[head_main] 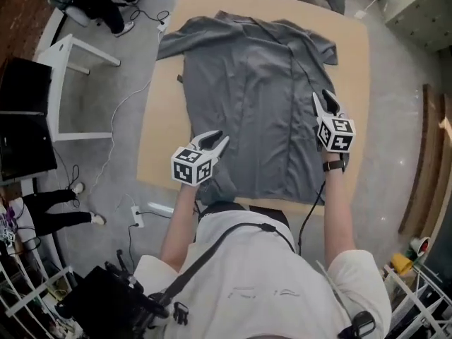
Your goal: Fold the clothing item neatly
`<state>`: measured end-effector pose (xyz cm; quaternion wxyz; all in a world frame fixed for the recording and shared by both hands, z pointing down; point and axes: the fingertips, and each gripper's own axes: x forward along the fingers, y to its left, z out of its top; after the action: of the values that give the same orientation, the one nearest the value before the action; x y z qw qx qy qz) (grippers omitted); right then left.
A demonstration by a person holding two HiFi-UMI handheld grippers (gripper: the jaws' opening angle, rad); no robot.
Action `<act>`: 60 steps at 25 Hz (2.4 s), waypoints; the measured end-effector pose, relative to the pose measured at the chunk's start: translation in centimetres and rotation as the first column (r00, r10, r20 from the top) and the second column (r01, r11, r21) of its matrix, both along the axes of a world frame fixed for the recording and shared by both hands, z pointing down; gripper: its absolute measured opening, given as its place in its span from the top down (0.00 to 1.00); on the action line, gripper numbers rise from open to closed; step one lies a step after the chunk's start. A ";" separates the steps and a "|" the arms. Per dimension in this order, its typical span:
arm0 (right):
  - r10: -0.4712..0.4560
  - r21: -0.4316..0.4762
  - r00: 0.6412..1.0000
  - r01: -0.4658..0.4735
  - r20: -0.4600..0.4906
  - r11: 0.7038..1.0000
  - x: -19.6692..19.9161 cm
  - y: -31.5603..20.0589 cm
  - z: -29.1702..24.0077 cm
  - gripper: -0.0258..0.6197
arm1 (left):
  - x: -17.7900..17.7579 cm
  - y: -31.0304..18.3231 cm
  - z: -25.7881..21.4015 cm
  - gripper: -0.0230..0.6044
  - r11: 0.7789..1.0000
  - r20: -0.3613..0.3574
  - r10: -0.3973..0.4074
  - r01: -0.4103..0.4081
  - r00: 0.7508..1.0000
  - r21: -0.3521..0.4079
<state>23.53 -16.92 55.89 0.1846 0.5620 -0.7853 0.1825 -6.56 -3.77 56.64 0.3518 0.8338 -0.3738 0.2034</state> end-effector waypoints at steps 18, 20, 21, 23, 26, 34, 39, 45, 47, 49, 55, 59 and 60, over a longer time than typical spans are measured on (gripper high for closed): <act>0.570 -0.266 0.822 -0.546 0.013 0.794 9.9 29.4 8.5 0.77 | 27.3 -0.5 6.7 0.80 0.846 -0.005 0.528 -0.526 0.849 -0.087; 0.597 -0.274 0.802 -0.580 -0.024 0.768 10.4 31.5 9.1 0.77 | 27.9 0.7 7.8 0.80 0.825 0.002 0.559 -0.556 0.829 -0.105; 0.612 -0.281 0.790 -0.597 -0.040 0.751 10.5 32.6 9.5 0.77 | 28.1 1.2 8.3 0.80 0.813 0.008 0.576 -0.571 0.818 -0.114; 0.635 -0.306 0.770 -0.619 -0.059 0.723 10.8 34.2 10.7 0.76 | 28.6 1.9 9.2 0.80 0.796 0.020 0.599 -0.593 0.800 -0.125; 0.642 -0.347 0.763 -0.623 -0.072 0.701 10.8 35.4 12.8 0.76 | 29.2 1.8 10.3 0.80 0.802 0.041 0.593 -0.584 0.804 -0.126; 0.691 -0.437 0.712 -0.663 -0.120 0.607 10.7 36.5 16.6 0.79 | 29.5 -5.5 10.0 0.80 0.875 0.093 0.483 -0.479 0.871 -0.069; 0.669 -0.437 0.726 -0.660 -0.161 0.611 11.1 36.8 16.7 0.88 | 28.2 -13.6 9.3 0.80 0.930 0.126 0.365 -0.367 0.922 -0.010; 0.595 -0.458 0.776 -0.616 -0.209 0.641 10.8 36.9 16.5 0.91 | 26.7 -24.4 10.6 0.80 0.987 0.131 0.155 -0.160 0.979 0.025; 0.574 -0.463 0.788 -0.603 -0.222 0.649 10.7 36.8 16.5 0.91 | 25.8 -28.1 10.8 0.80 0.993 0.174 0.075 -0.089 0.982 0.074; 0.564 -0.474 0.795 -0.593 -0.222 0.651 10.6 36.7 16.4 0.91 | 25.1 -31.0 11.4 0.79 0.994 0.213 0.016 -0.039 0.977 0.104; 0.549 -0.497 0.802 -0.585 -0.235 0.641 10.8 37.6 16.1 0.91 | 25.6 -34.1 14.4 0.76 0.998 0.240 -0.037 0.026 0.970 0.049; 0.543 -0.511 0.809 -0.572 -0.225 0.642 10.6 37.4 16.3 0.92 | 25.0 -34.6 15.1 0.90 0.997 0.267 -0.073 0.060 0.961 0.055; 0.536 -0.513 0.816 -0.563 -0.218 0.648 10.5 37.3 16.2 0.92 | 24.8 -34.7 14.9 0.92 0.996 0.251 -0.083 0.071 0.964 0.058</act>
<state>34.07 20.36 72.11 0.2937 0.6983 -0.4853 0.4365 18.23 -38.51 71.49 0.2886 0.7941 -0.4525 0.2853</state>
